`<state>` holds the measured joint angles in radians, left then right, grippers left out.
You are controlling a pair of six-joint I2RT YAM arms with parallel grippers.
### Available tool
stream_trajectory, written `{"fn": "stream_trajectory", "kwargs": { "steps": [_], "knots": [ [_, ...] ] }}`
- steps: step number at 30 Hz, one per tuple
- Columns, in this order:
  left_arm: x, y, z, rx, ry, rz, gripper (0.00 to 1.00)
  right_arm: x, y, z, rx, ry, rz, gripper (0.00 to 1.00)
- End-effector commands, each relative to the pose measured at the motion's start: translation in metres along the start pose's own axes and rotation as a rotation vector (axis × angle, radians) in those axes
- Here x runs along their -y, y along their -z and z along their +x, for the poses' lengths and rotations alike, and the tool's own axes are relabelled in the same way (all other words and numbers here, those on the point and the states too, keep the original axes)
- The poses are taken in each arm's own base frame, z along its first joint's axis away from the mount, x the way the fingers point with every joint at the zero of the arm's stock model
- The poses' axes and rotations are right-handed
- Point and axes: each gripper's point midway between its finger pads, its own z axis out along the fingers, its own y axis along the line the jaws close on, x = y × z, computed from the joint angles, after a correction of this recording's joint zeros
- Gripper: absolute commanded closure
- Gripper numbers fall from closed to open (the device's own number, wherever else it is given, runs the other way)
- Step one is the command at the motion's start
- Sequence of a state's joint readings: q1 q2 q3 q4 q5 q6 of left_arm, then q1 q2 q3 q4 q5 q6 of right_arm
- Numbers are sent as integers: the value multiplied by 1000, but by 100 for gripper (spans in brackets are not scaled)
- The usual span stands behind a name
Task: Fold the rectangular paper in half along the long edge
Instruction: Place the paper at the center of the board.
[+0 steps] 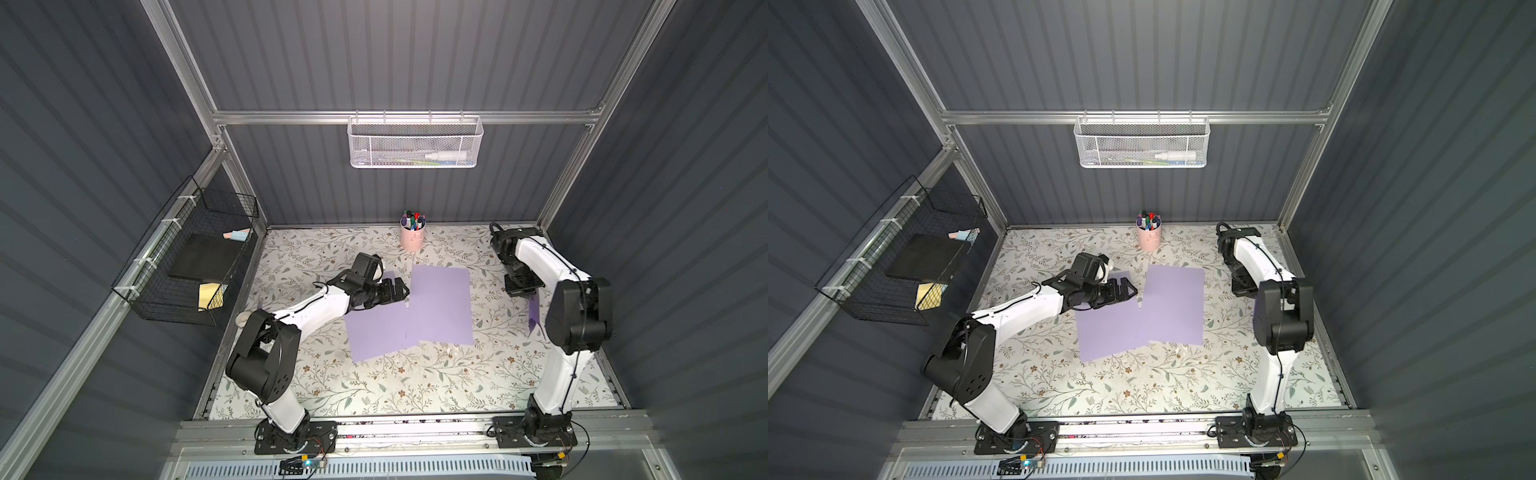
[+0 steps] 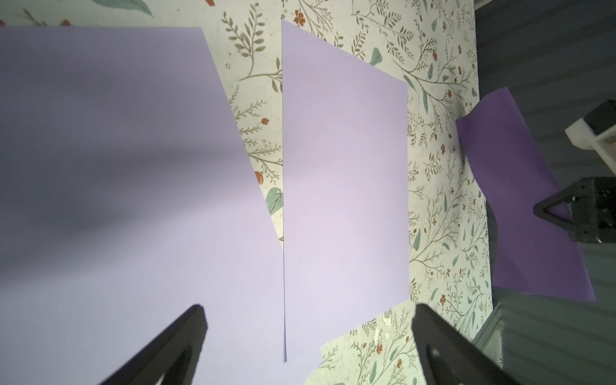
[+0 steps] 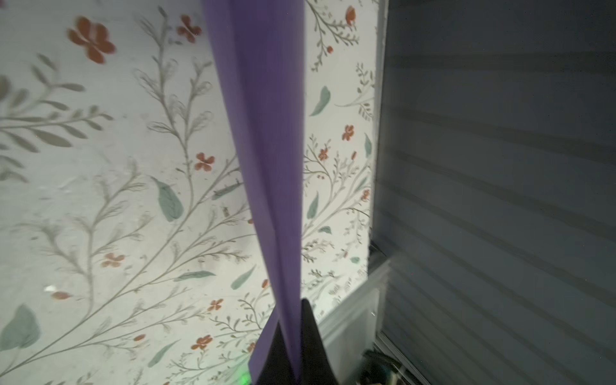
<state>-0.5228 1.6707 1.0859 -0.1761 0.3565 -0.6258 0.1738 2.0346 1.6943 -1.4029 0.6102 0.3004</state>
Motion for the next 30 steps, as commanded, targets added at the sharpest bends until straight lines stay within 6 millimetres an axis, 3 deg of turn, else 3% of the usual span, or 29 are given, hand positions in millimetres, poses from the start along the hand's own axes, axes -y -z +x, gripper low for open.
{"fn": "stream_trajectory", "kwargs": {
  "steps": [1,5,8,11,12,16,19,24,30],
  "knots": [
    [-5,-7,5,-17,19,7,1,-8,0,1,-59,80,175,100],
    [-7,-8,6,-26,20,1,1,-35,-10,-6,-75,91,264,100],
    [-9,-7,7,-27,19,-6,1,-58,-12,-3,-49,59,145,100],
    [-11,-9,8,-32,22,-10,1,-67,-12,-1,-25,46,86,100],
    [-11,-10,9,-35,22,-9,1,-69,-14,0,-28,52,89,95],
    [-11,-12,9,-39,24,-9,1,-85,-26,5,-48,91,80,50],
    [-12,-9,8,-34,22,-21,1,-95,-28,9,-39,85,43,39],
    [-10,2,-1,-8,4,-51,1,-84,6,7,85,11,-61,36],
    [-11,19,-17,44,-33,-121,1,-53,92,14,323,-131,-388,39]
  ]
}}
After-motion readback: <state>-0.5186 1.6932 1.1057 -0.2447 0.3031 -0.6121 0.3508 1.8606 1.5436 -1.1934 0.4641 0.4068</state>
